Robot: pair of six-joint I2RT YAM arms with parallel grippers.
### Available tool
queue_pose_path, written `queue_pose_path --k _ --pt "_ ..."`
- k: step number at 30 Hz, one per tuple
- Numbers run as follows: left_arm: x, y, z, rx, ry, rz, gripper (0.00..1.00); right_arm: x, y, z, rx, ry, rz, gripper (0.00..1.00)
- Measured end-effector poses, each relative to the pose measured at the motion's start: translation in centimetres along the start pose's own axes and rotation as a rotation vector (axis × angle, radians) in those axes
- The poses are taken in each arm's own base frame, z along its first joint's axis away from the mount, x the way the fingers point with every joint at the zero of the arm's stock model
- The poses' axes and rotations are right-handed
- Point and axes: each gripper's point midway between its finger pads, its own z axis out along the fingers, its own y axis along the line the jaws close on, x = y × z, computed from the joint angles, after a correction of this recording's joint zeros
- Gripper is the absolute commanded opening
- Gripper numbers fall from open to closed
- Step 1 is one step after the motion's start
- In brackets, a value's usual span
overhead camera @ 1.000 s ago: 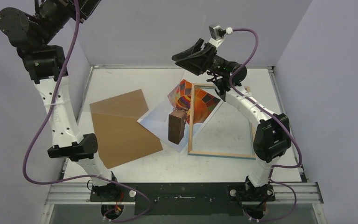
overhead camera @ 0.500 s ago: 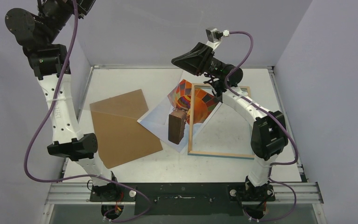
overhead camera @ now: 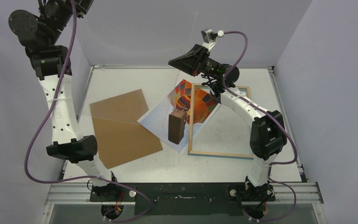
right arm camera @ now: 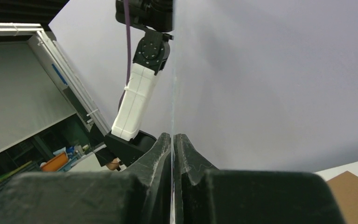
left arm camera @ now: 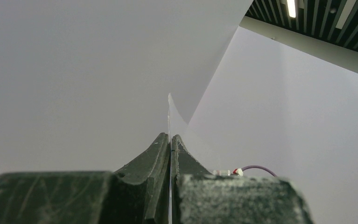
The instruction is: Put the photo into the frame
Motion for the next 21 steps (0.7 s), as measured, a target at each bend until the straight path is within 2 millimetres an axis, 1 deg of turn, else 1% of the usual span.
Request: queue_pose_path --k 1,3,4,6,8,11,13,16,18,19,21 --pt "0.0 0.0 0.0 -0.003 -0.003 -0.001 0.09 0.0 -0.4 0.0 0.014 0.001 0.006 0.00" --pt "0.1 0.2 -0.2 -0.013 -0.008 0.000 0.35 -0.1 -1.2 -0.2 0.047 -0.002 0.017 0.00" --pt "0.1 0.5 -0.3 -0.022 -0.011 0.000 0.44 -0.2 -1.9 -0.4 0.070 -0.001 0.024 0.00" --pt "0.5 1.1 -0.7 -0.047 -0.010 0.005 0.56 -0.2 -2.8 -0.8 0.106 0.000 0.043 0.00" --pt "1.3 2.3 -1.5 -0.096 0.000 0.001 0.69 -0.6 -4.1 -1.7 0.156 -0.005 0.066 0.00" --pt "2.7 4.4 -3.3 -0.188 0.023 0.010 0.85 -1.3 -6.4 -3.6 0.249 -0.016 0.113 0.00" --pt "3.8 6.1 -4.6 -0.265 0.038 0.026 0.96 -1.3 -8.4 -5.2 0.339 -0.015 0.168 0.00" --pt "6.6 9.2 -7.5 -0.405 0.086 0.055 0.97 -0.4 -11.9 -8.1 0.502 0.006 0.261 0.00" --pt "8.7 11.5 -9.4 -0.492 0.131 0.065 0.97 1.1 -13.9 -10.2 0.611 0.037 0.324 0.00" --pt "9.8 12.8 -10.4 -0.530 0.159 0.070 0.97 2.2 -15.0 -11.8 0.682 0.062 0.369 0.00" --pt "12.0 15.1 -12.0 -0.597 0.217 0.062 0.97 4.1 -16.4 -14.4 0.782 0.099 0.436 0.00"
